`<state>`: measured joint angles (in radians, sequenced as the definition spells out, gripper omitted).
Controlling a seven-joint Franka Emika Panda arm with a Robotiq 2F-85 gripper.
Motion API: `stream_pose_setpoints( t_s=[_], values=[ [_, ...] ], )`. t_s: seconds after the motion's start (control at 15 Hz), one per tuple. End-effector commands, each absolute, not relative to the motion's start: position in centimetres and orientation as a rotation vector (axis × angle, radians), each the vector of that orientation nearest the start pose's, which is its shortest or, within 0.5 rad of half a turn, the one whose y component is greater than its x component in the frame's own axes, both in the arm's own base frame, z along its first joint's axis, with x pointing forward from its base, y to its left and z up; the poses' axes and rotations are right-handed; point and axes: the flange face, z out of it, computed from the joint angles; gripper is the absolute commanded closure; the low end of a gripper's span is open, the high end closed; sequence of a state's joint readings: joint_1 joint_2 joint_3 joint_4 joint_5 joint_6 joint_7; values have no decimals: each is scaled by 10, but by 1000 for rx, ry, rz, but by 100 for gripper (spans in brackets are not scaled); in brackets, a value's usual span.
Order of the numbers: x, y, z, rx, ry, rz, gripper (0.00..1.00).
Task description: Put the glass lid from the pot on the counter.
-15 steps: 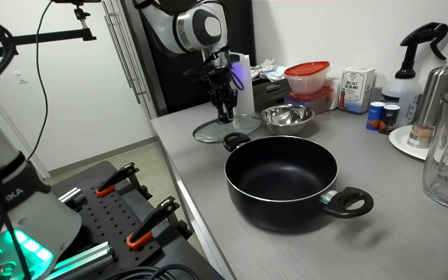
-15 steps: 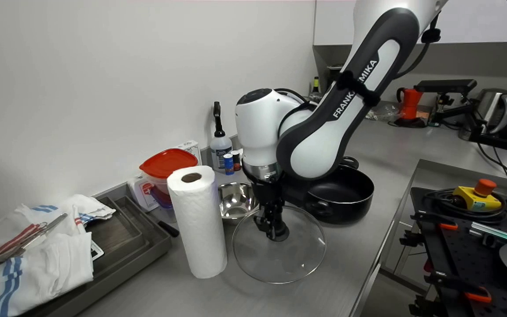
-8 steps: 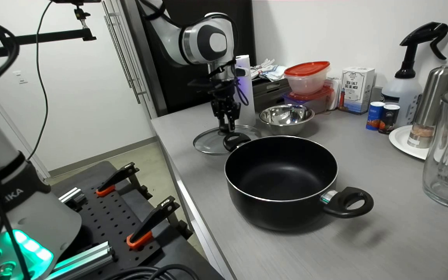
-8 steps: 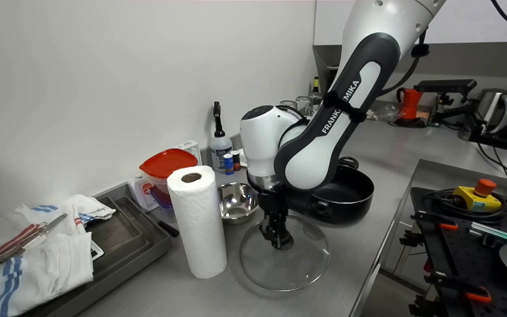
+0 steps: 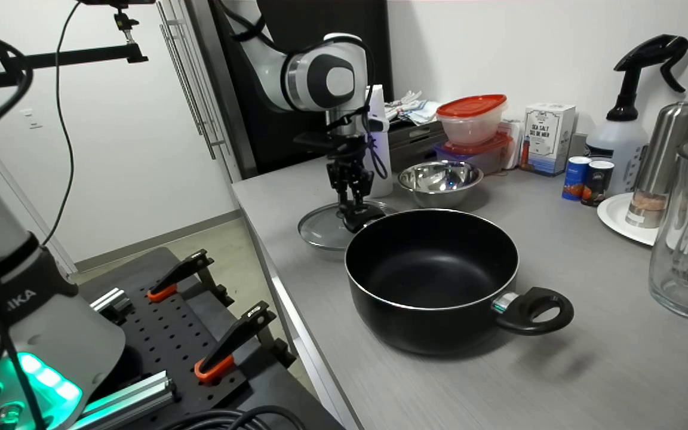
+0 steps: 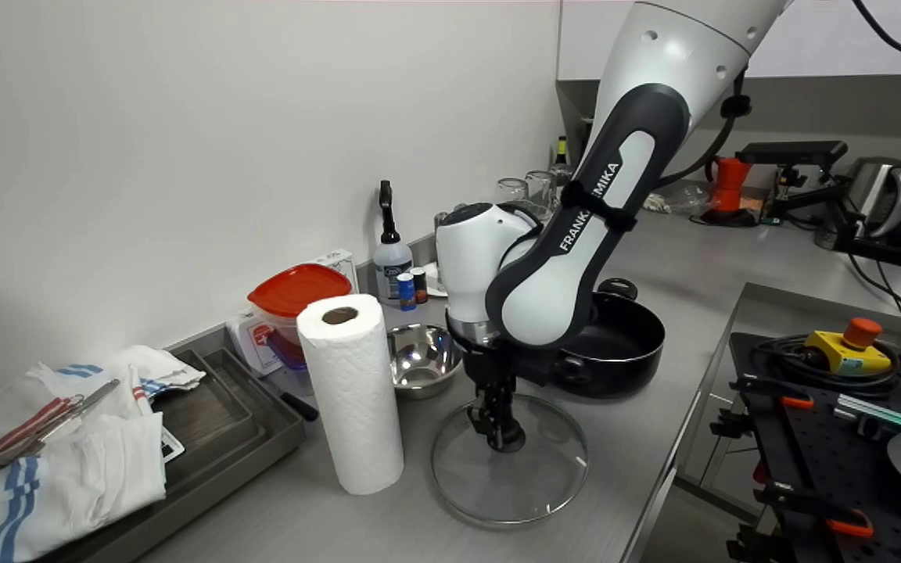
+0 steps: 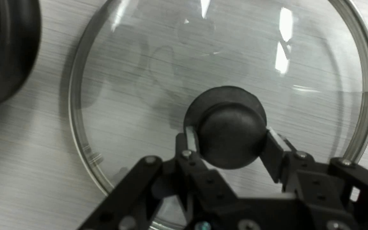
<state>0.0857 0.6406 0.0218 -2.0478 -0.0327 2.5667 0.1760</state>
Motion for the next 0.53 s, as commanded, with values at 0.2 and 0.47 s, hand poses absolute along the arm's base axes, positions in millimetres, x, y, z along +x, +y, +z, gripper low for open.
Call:
stream_pose_setpoints(
  t_s=[0.2, 0.47],
  values=[
    [574, 57, 101, -3120, 43, 140, 75],
    [573, 57, 102, -3124, 37, 135, 54]
  ],
)
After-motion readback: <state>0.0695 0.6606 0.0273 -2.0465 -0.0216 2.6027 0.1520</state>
